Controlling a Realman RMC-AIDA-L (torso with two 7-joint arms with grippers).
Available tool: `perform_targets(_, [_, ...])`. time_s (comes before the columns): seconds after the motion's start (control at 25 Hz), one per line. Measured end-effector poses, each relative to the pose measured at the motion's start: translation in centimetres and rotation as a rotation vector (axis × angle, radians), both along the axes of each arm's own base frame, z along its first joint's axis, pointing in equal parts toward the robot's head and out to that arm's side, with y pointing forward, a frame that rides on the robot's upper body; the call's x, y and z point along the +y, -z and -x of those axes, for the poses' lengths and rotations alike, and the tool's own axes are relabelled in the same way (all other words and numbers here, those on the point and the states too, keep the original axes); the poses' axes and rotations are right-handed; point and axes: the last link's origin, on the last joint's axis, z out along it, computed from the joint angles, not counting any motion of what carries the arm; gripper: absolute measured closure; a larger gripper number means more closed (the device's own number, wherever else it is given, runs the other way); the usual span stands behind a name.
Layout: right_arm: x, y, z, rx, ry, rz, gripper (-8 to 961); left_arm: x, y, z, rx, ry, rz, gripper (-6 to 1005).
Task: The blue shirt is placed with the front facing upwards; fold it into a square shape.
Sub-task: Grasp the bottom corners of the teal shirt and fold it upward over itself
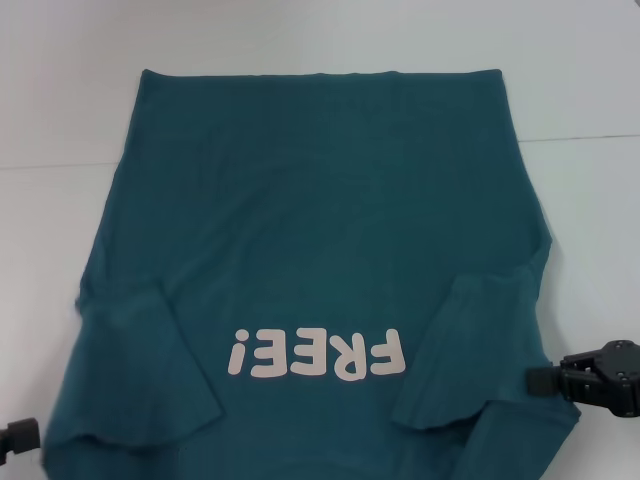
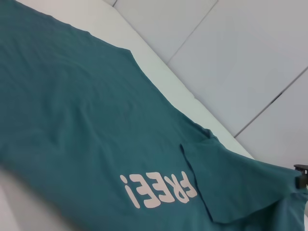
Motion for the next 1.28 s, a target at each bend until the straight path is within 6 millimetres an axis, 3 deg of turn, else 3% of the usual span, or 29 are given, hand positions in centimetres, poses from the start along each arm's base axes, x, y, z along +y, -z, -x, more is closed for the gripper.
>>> perform_targets(0.56, [0.2,0.4,0.1,-0.018,-0.008,0.014,919,-0.1,0.0,0.5,0.005,-0.029,-0.016,956])
perform_targets(1.28, [1.1,1.5,-0.6,-0.066,0.030,-0.002,918,3.0,0.7,1.3,0.068,-0.232,-0.004,923])
